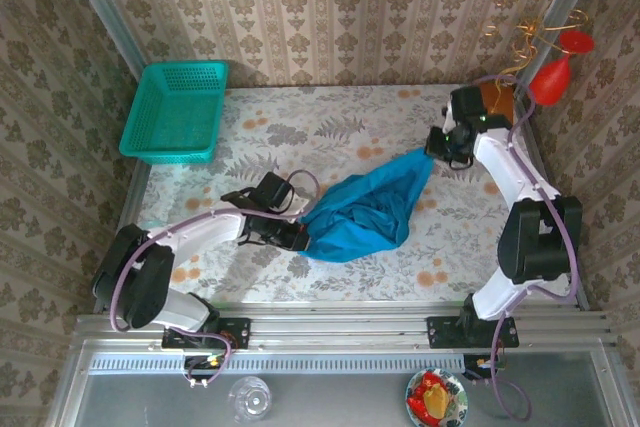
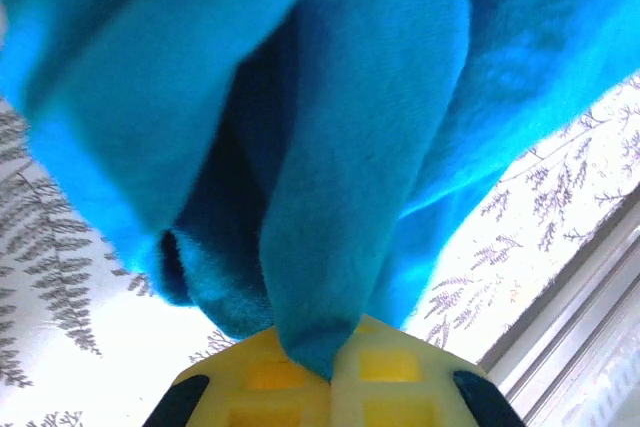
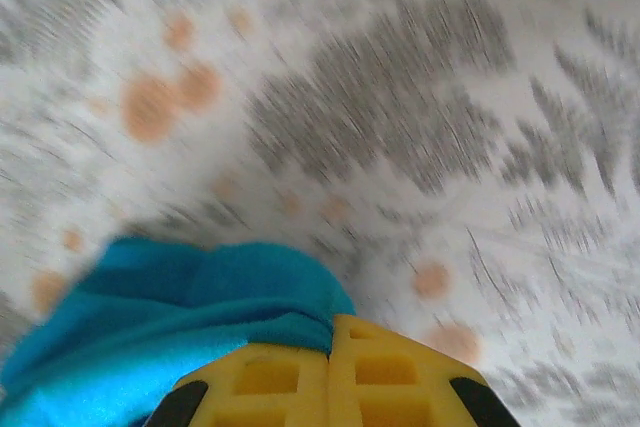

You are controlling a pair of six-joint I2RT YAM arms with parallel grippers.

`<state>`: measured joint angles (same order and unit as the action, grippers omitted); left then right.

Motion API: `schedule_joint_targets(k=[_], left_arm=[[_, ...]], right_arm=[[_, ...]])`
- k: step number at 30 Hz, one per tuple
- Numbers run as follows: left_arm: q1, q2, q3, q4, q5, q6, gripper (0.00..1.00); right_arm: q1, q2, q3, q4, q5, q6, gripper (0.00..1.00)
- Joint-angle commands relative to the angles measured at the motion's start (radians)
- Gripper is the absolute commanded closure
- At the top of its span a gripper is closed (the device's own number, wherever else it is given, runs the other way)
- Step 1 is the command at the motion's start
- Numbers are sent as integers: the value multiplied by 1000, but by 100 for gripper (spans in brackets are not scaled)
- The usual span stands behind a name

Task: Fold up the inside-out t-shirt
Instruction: Turn the T-shirt inside out at the center of the table.

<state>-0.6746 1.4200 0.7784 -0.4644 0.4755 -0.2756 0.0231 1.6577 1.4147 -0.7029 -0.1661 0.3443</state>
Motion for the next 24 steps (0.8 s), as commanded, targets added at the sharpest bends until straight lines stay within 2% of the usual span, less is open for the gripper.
schedule_joint_targets(k=[1, 3, 4, 6, 8, 11, 14, 18, 24], left_arm=[[-10, -43, -28, -11, 32, -11, 100], [-22, -51, -22, -14, 61, 0, 100], [-25, -56, -17, -17, 71, 4, 95], [-31, -79, 8, -22, 60, 3, 78], [-31, -104, 38, -16, 29, 1, 69], [-21, -100, 113, -18, 4, 19, 54], [-16, -31, 219, -52, -23, 70, 49], [-18, 125, 389, -126, -70, 154, 43], [-21, 356, 607, -237, -112, 277, 40]], right_arm=[[-3, 69, 111, 26, -51, 29, 100], [-2, 138, 186, -35, -64, 40, 86], [2, 157, 208, -67, -61, 42, 81], [24, 152, 202, -103, -22, 36, 69], [53, 104, 151, -104, 28, 29, 62], [95, 25, 66, -122, 63, 27, 56], [160, -60, -26, -136, 88, 22, 55], [274, -134, -137, -139, 54, 34, 52], [421, -116, -184, -131, 76, 42, 44]])
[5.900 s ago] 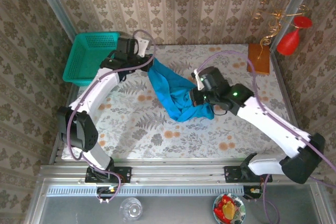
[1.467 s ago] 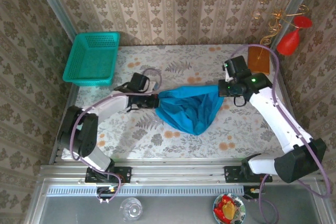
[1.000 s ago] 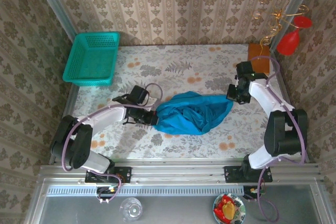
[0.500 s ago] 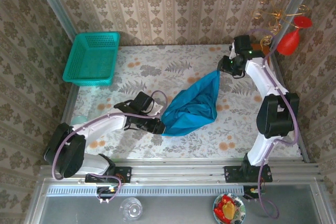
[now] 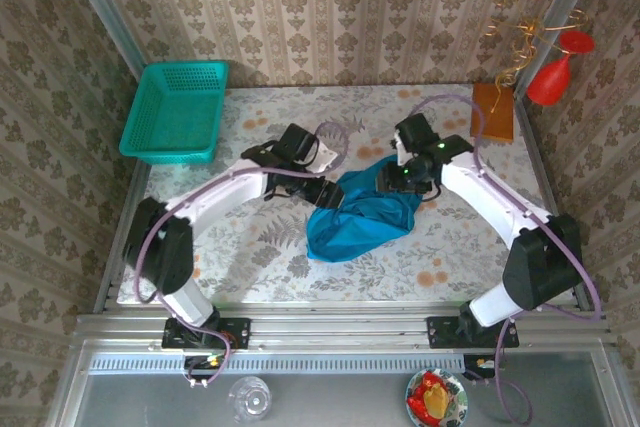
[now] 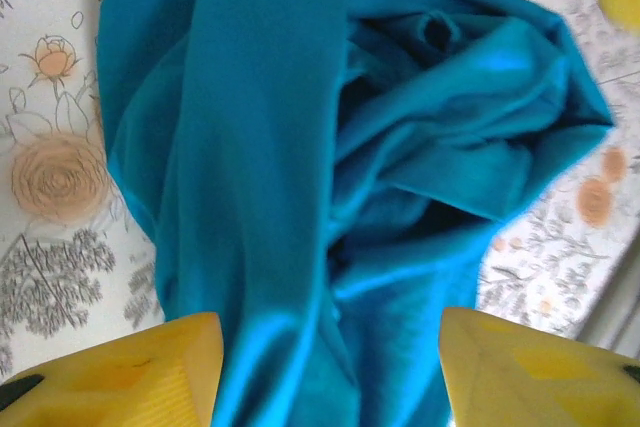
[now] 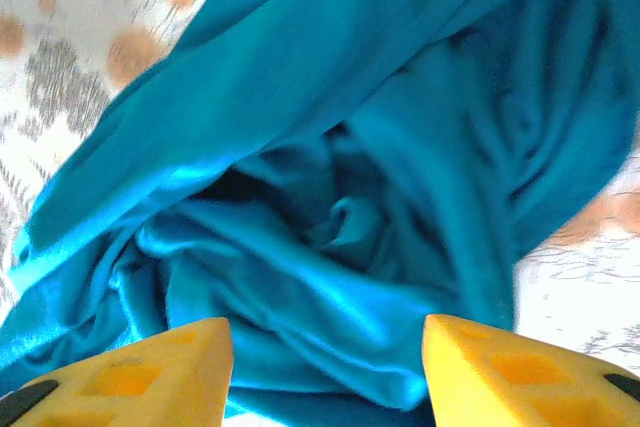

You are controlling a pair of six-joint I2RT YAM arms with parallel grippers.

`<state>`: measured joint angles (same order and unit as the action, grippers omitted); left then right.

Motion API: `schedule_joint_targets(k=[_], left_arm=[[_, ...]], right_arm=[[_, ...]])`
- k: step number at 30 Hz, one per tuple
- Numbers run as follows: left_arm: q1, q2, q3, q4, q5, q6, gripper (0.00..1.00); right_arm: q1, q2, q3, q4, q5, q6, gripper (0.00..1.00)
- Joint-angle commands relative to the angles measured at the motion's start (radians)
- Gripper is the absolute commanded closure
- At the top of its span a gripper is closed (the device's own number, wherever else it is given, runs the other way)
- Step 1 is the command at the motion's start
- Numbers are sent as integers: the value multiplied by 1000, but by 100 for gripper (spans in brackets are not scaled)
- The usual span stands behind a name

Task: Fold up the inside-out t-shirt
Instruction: Turn the T-shirt inside out at the center of the table.

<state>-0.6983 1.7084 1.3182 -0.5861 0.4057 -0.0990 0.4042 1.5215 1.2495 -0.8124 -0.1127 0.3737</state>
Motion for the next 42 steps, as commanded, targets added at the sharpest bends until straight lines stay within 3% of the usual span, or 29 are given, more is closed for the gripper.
schedule_joint_targets(k=[1, 7, 10, 11, 13, 15, 16, 19, 29, 36, 42], left_arm=[[2, 95, 94, -132, -47, 115, 40], [15, 196, 147, -116, 14, 148, 46], [46, 205, 128, -63, 16, 105, 65], [62, 200, 119, -44, 10, 87, 73], [93, 177, 88, 6, 1, 50, 87], [134, 137, 35, 81, 18, 7, 93], [154, 119, 11, 110, 34, -11, 94], [220, 71, -62, 181, 65, -63, 100], [399, -28, -286, 226, 43, -127, 100], [507, -124, -430, 229, -30, -154, 100], [476, -206, -415, 157, -90, -141, 62]], right_arm=[[53, 34, -17, -16, 24, 16, 44], [135, 134, 9, 43, -8, 31, 46], [158, 194, 35, 44, 2, 31, 49], [162, 210, 41, 37, 15, 33, 52], [165, 224, 50, 19, 35, 26, 77], [166, 206, 49, -8, 82, 26, 95], [166, 187, 44, -17, 97, 27, 100], [165, 107, 24, -32, 127, 19, 100], [122, -240, -19, -153, 265, 15, 100], [-75, -446, -164, -166, 321, 106, 100], [-108, -452, -281, -89, 163, 105, 100]])
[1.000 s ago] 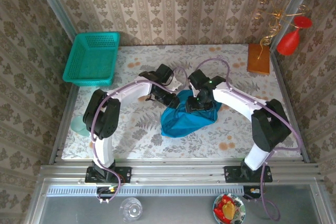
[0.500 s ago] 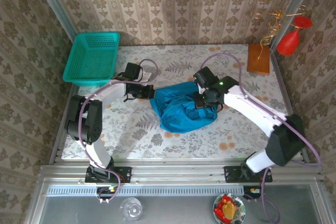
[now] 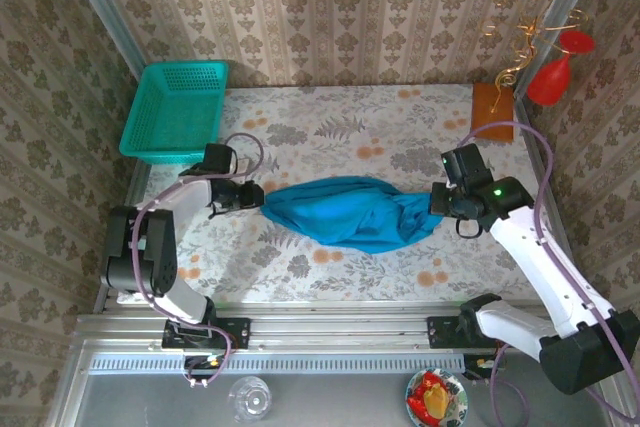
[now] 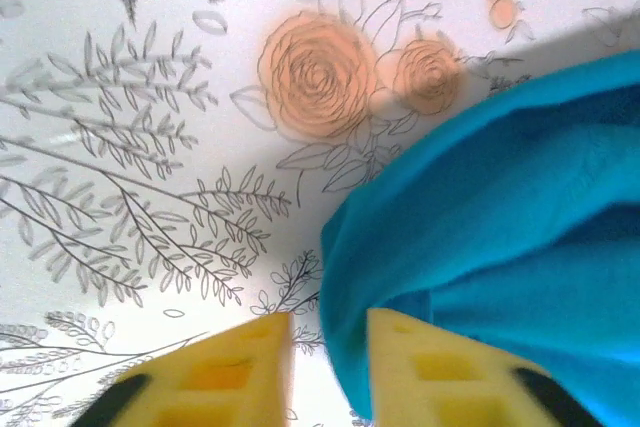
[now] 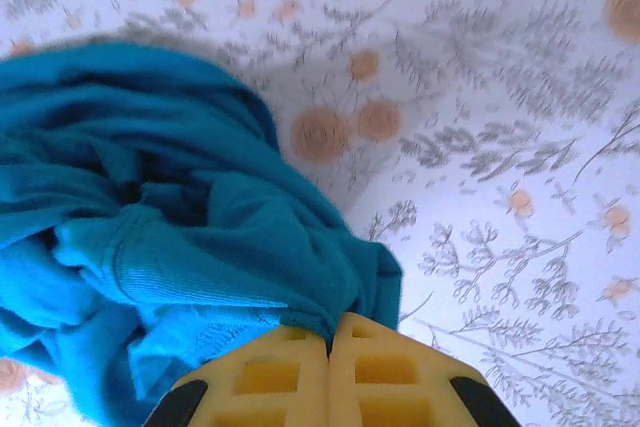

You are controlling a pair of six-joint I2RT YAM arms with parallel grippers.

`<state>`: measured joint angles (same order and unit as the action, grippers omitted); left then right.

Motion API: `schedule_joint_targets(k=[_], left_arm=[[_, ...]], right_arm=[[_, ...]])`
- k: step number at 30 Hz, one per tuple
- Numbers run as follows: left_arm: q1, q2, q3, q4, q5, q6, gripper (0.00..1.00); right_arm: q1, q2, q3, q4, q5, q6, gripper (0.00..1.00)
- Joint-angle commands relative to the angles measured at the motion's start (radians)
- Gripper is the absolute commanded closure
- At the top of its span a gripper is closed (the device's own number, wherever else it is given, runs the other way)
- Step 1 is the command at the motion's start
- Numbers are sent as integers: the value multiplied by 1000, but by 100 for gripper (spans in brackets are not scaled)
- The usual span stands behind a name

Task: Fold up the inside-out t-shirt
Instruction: Turn the T-shirt inside out at the center of the table.

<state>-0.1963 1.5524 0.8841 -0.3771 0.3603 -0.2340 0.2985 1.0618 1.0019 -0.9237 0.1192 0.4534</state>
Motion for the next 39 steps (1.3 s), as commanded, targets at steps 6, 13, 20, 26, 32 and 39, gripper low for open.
schedule_joint_targets(k=[6, 13, 20, 26, 32, 39], left_arm=[[-189, -115, 104, -75, -80, -19, 40], [-505, 47, 304, -13, -13, 15, 37], [-693, 277, 571, -154, -41, 137, 38], [-748, 378, 651, -204, -93, 180, 41], [-730, 374, 647, -224, -190, 171, 77], [-584, 168, 487, -85, -165, 86, 100]], right_arm=[[-1, 60, -105, 77, -166, 0, 100], [1, 105, -135, 121, -262, -13, 100], [6, 102, -136, 125, -267, -5, 100], [8, 97, -132, 111, -252, -7, 100], [6, 73, -123, 79, -181, 2, 100], [-34, 37, -42, 34, 7, -22, 100]])
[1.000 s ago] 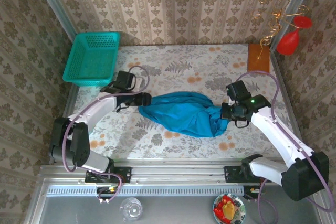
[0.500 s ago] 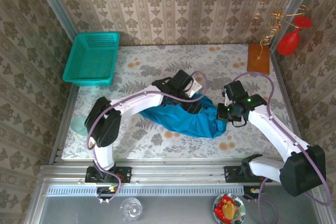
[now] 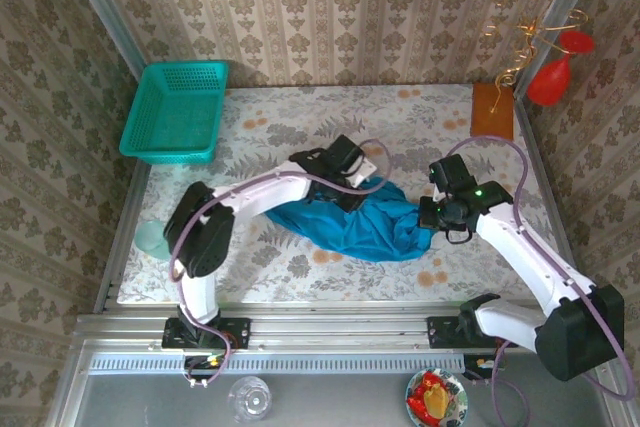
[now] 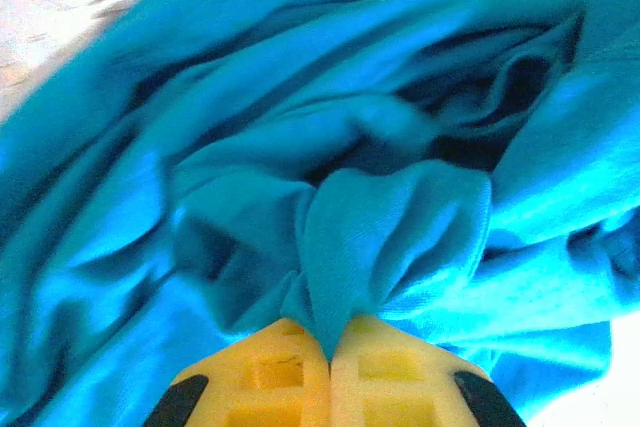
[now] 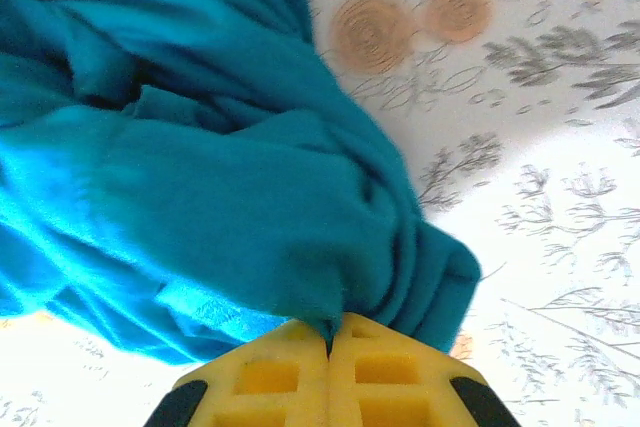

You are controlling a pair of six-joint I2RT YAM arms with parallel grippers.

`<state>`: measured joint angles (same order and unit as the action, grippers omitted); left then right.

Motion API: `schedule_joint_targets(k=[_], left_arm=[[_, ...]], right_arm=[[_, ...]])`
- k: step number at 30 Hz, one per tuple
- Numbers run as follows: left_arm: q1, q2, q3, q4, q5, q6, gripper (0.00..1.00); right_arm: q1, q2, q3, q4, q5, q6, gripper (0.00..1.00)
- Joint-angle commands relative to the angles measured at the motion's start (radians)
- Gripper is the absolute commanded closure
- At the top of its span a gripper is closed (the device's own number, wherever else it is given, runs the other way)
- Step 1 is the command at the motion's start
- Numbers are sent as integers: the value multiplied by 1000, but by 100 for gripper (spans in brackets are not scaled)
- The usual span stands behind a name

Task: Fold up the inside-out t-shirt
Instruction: Turn the T-shirt inside out at the center of the table.

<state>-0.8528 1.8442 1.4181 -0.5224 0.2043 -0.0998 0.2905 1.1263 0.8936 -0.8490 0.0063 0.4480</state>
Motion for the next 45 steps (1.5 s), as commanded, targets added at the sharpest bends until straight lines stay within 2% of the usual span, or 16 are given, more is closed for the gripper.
schedule_joint_targets(k=[1, 6, 11, 14, 17, 19, 22, 25, 26, 29, 34, 40, 45], left_arm=[[102, -156, -67, 78, 11, -61, 100], [297, -306, -114, 143, 181, -128, 100], [490, -418, -119, 136, 326, -168, 100], [548, -496, -180, 108, 339, -176, 100], [557, -578, -325, 95, 348, -186, 100], [547, -621, -453, 104, 367, -209, 100], [499, -667, -647, 138, 364, -263, 93], [434, -715, -752, 129, 261, -299, 69], [421, -728, -762, 120, 234, -302, 64], [402, -743, -734, 96, 194, -287, 59], [293, -683, -613, 50, 126, -216, 55], [142, -509, -444, 27, 57, -169, 49], [60, -318, -319, 68, 63, -166, 43]], right_arm=[[-42, -28, 86, -40, 124, -23, 100], [-134, -3, 262, -43, 123, -68, 100], [-186, 16, 433, -73, 137, -102, 100], [-205, -4, 432, -90, 150, -110, 100], [-212, -31, 335, -107, 121, -95, 100], [-212, -50, 243, -120, 64, -71, 100], [-211, -63, 116, -117, -31, -37, 98], [-200, -56, 74, -123, -46, -17, 70], [-188, -56, 76, -121, -39, -12, 65], [-125, -47, 107, -106, -12, -5, 60], [17, 33, 157, -47, -7, 0, 58], [145, 198, 184, 32, -30, 2, 54], [184, 387, 239, 77, -24, -32, 50]])
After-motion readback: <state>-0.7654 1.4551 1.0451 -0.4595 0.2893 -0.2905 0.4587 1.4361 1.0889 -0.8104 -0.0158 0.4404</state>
